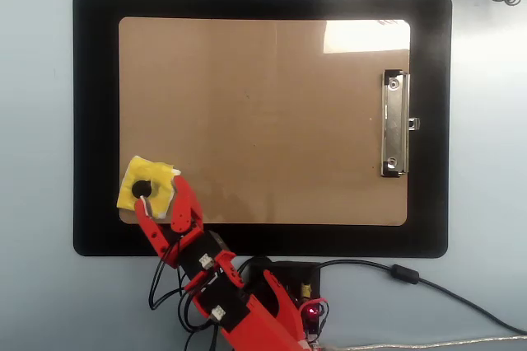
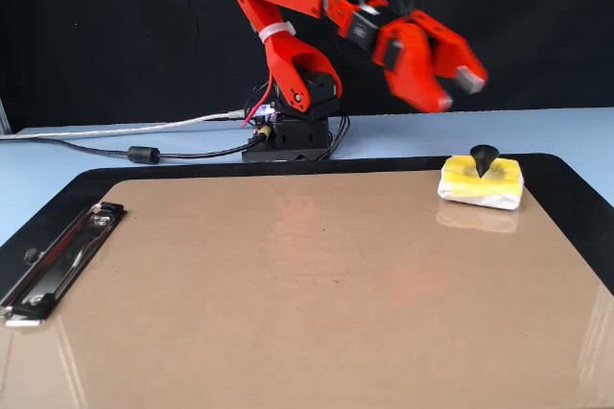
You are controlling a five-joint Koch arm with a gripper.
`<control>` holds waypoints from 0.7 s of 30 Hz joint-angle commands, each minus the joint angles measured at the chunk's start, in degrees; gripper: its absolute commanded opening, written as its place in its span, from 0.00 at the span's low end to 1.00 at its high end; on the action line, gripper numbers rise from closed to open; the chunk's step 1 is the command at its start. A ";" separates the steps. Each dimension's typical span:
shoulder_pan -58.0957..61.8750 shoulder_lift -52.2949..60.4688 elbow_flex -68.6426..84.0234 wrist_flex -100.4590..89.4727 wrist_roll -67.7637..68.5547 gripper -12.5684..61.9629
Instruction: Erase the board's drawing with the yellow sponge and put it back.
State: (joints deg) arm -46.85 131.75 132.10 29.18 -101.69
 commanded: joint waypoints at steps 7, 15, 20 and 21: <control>26.54 2.72 -13.36 42.80 21.18 0.62; 45.09 2.90 0.09 44.65 25.22 0.62; 45.35 2.90 3.34 50.62 25.14 0.62; 45.35 2.99 3.34 52.03 25.05 0.62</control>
State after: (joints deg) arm -0.88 132.01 136.23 78.40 -76.55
